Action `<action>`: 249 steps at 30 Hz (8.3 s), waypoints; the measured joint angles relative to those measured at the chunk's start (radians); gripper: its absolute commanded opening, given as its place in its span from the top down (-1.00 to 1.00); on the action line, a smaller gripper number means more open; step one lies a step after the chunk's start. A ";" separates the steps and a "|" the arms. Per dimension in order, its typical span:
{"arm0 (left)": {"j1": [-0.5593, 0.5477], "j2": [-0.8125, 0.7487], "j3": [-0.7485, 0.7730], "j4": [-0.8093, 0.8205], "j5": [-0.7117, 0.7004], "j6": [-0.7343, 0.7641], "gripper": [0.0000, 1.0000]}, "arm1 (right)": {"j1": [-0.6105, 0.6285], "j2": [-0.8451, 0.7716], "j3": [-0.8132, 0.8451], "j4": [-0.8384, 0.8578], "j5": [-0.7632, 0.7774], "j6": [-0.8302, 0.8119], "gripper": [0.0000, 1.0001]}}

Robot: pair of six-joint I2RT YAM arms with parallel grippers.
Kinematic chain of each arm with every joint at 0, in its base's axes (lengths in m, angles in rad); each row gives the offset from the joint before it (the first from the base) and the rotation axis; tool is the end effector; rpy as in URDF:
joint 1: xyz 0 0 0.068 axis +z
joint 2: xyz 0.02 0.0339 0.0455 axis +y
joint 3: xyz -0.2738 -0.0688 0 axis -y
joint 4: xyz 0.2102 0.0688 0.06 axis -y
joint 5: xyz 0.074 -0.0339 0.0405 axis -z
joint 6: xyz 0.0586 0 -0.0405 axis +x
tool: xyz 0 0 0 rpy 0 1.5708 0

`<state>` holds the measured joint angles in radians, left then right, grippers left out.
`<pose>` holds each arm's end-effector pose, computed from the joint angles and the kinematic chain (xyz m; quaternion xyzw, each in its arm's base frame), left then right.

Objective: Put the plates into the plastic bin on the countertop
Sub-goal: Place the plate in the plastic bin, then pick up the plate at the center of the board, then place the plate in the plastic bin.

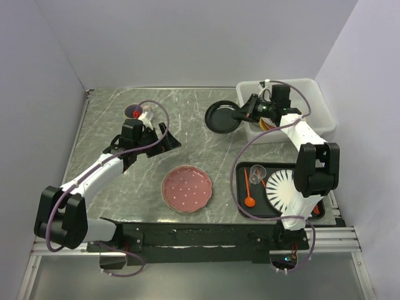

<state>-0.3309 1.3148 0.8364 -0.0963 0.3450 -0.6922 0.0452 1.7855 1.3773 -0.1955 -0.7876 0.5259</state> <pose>0.2520 -0.1075 0.2647 -0.0748 0.8661 -0.3619 0.3366 0.3878 0.0591 0.2872 0.0214 0.8365 0.4469 0.3163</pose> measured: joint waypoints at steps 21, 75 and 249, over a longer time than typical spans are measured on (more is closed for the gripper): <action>0.000 0.060 0.000 0.003 0.021 0.001 -0.99 | -0.202 0.020 0.061 -0.030 0.153 0.051 1.00; 0.000 0.098 0.000 0.032 0.050 0.011 -0.99 | -0.418 0.083 0.069 -0.082 0.422 0.040 0.04; 0.006 -0.179 -0.121 -0.040 -0.150 -0.056 -0.99 | 0.295 -0.042 -0.084 -0.248 0.137 -0.149 1.00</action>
<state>-0.3244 1.1362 0.7151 -0.1360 0.1955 -0.7486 0.3401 1.7432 1.2930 -0.4435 -0.6502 0.3771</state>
